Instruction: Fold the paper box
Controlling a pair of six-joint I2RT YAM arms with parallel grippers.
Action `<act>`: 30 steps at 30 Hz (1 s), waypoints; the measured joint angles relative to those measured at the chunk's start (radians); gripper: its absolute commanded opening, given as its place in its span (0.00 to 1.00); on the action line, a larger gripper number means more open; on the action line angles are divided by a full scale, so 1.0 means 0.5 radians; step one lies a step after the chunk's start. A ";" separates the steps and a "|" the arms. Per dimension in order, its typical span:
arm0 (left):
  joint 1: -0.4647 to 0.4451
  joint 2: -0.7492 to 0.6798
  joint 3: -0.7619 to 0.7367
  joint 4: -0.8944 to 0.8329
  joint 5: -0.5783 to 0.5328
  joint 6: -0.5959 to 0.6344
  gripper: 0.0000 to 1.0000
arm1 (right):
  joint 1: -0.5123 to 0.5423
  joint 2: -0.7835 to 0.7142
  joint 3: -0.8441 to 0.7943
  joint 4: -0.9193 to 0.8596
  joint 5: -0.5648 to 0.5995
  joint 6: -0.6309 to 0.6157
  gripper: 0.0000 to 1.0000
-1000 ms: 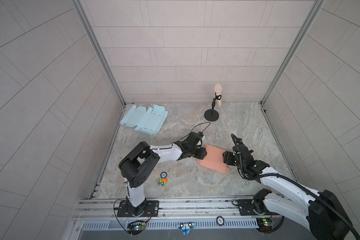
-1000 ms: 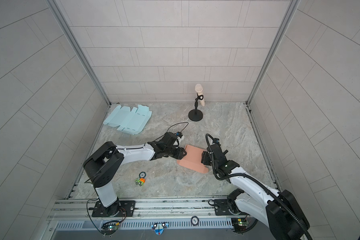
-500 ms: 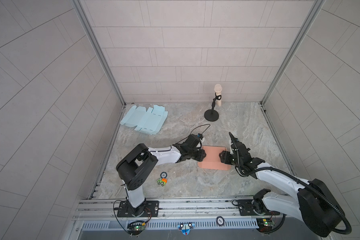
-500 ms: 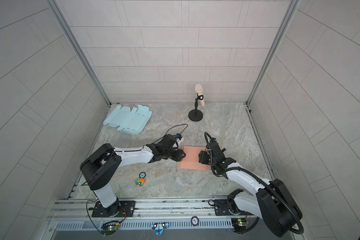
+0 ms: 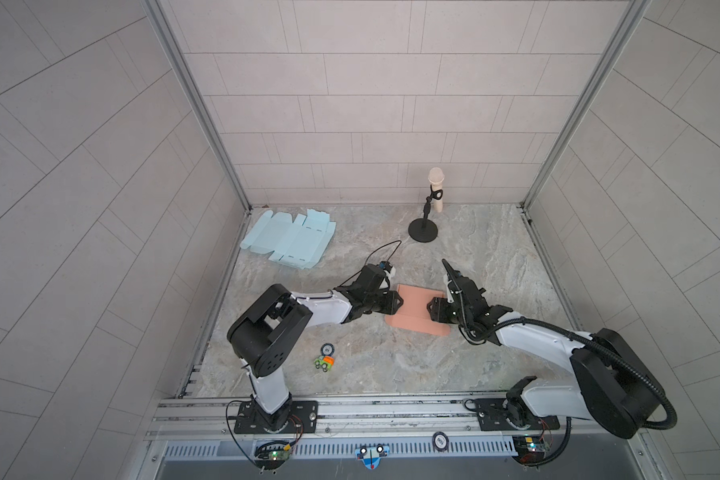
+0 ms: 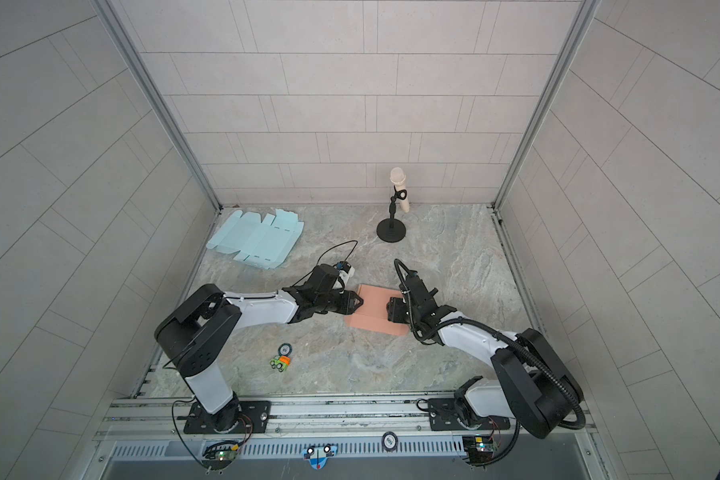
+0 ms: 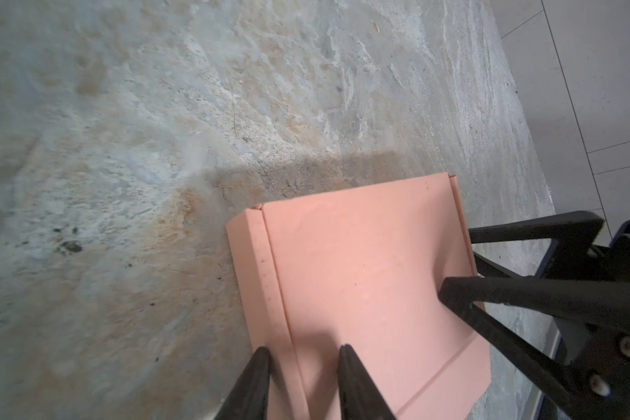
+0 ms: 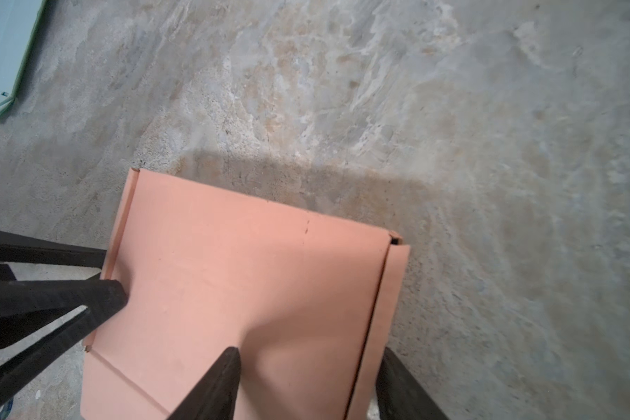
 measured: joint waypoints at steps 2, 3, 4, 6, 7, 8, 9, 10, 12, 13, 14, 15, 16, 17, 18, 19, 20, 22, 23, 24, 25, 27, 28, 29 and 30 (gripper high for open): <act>-0.001 -0.011 -0.006 -0.009 -0.018 0.002 0.35 | 0.002 0.012 0.008 0.007 0.000 0.001 0.61; -0.001 -0.017 -0.006 -0.019 -0.025 0.005 0.36 | 0.003 0.016 0.014 0.006 0.000 0.001 0.62; -0.001 -0.021 -0.006 -0.027 -0.032 0.007 0.36 | 0.006 0.016 0.018 0.000 0.002 0.000 0.62; -0.001 -0.028 -0.006 -0.042 -0.041 0.008 0.37 | 0.011 0.014 0.028 -0.014 0.010 -0.002 0.64; -0.001 -0.031 -0.006 -0.049 -0.045 0.008 0.39 | 0.011 0.007 0.029 -0.021 0.016 -0.005 0.66; -0.002 -0.033 -0.006 -0.054 -0.047 0.008 0.41 | 0.011 -0.008 0.029 -0.034 0.027 -0.006 0.70; -0.002 -0.035 -0.006 -0.063 -0.051 0.009 0.43 | 0.010 -0.026 0.029 -0.053 0.043 -0.005 0.73; -0.004 -0.040 -0.007 -0.076 -0.056 0.014 0.44 | 0.007 -0.056 0.029 -0.080 0.065 -0.009 0.76; -0.005 -0.059 -0.011 -0.105 -0.069 0.021 0.48 | -0.006 -0.125 0.029 -0.133 0.097 -0.018 0.82; -0.005 -0.070 -0.016 -0.117 -0.074 0.025 0.50 | -0.016 -0.158 0.029 -0.158 0.114 -0.024 0.83; -0.005 -0.084 -0.023 -0.124 -0.081 0.028 0.52 | -0.023 -0.188 0.029 -0.184 0.128 -0.027 0.85; -0.005 -0.105 -0.032 -0.135 -0.094 0.034 0.55 | -0.031 -0.223 0.030 -0.215 0.143 -0.031 0.86; -0.005 -0.125 -0.043 -0.142 -0.101 0.036 0.58 | -0.035 -0.248 0.030 -0.241 0.153 -0.036 0.86; -0.005 -0.151 -0.058 -0.149 -0.111 0.039 0.61 | -0.035 -0.279 0.030 -0.275 0.165 -0.042 0.86; -0.005 -0.182 -0.076 -0.158 -0.120 0.040 0.63 | -0.034 -0.307 0.029 -0.306 0.171 -0.043 0.86; -0.007 -0.216 -0.094 -0.169 -0.131 0.041 0.65 | -0.034 -0.336 0.030 -0.337 0.174 -0.048 0.86; -0.010 -0.247 -0.107 -0.186 -0.149 0.047 0.66 | -0.031 -0.369 0.030 -0.372 0.175 -0.051 0.86; -0.034 -0.305 -0.121 -0.240 -0.198 0.061 0.66 | -0.021 -0.434 0.029 -0.436 0.180 -0.056 0.86; -0.058 -0.333 -0.123 -0.275 -0.231 0.072 0.66 | -0.009 -0.466 0.029 -0.468 0.185 -0.056 0.86; -0.090 -0.363 -0.124 -0.311 -0.266 0.085 0.66 | 0.008 -0.497 0.029 -0.497 0.188 -0.053 0.86; -0.126 -0.397 -0.126 -0.349 -0.298 0.095 0.65 | 0.031 -0.530 0.028 -0.525 0.192 -0.048 0.85; -0.186 -0.461 -0.142 -0.387 -0.335 0.101 0.64 | 0.093 -0.610 0.008 -0.555 0.198 -0.021 0.85; -0.216 -0.492 -0.156 -0.398 -0.349 0.100 0.64 | 0.125 -0.645 -0.010 -0.561 0.203 -0.003 0.84; -0.240 -0.513 -0.166 -0.410 -0.352 0.098 0.64 | 0.158 -0.677 -0.035 -0.565 0.203 0.021 0.84; -0.259 -0.528 -0.175 -0.419 -0.356 0.095 0.64 | 0.183 -0.696 -0.056 -0.566 0.203 0.040 0.84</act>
